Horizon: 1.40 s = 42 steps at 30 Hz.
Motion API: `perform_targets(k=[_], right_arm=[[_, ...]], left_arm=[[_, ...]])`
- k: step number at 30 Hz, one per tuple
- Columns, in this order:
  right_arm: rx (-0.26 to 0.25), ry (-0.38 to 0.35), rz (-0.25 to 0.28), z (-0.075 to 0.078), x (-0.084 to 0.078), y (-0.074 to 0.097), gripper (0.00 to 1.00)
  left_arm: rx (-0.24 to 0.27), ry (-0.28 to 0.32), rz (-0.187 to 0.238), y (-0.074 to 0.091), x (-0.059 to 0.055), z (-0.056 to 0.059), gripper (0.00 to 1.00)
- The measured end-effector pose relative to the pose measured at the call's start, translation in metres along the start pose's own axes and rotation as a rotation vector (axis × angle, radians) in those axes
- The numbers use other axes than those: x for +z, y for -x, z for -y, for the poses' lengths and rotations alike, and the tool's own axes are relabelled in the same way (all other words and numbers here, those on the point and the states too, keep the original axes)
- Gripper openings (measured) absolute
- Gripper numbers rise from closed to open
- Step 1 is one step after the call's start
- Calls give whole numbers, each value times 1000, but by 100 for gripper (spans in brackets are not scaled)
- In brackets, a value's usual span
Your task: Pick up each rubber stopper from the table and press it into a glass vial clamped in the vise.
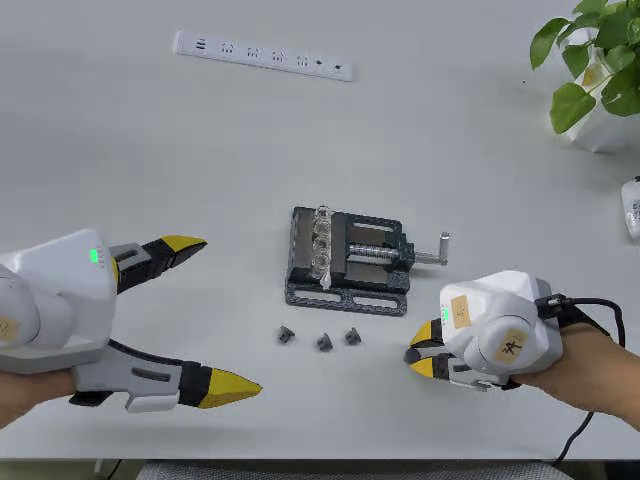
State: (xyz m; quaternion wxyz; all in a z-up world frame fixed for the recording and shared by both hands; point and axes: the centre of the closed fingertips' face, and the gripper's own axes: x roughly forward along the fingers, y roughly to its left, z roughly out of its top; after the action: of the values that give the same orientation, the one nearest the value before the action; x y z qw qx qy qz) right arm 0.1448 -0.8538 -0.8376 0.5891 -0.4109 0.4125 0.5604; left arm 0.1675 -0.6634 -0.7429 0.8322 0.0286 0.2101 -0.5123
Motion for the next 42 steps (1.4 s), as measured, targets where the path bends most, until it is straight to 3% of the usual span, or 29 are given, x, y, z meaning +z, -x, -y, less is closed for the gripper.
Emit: perform_targets(k=[11, 20, 29, 42], right_arm=[[-7, -19, 35, 4, 10, 9, 7], [-7, -55, 99, 11, 36, 27, 7], [-2, -43, 117, 18, 51, 39, 7], [4, -9, 140, 46, 81, 57, 6]], left_arm=[[-13, -5, 2, -3, 1, 2, 99], [-17, -8, 9, -3, 1, 3, 99], [-19, -9, 18, -3, 3, 3, 98], [-28, -9, 28, -5, 3, 6, 98]])
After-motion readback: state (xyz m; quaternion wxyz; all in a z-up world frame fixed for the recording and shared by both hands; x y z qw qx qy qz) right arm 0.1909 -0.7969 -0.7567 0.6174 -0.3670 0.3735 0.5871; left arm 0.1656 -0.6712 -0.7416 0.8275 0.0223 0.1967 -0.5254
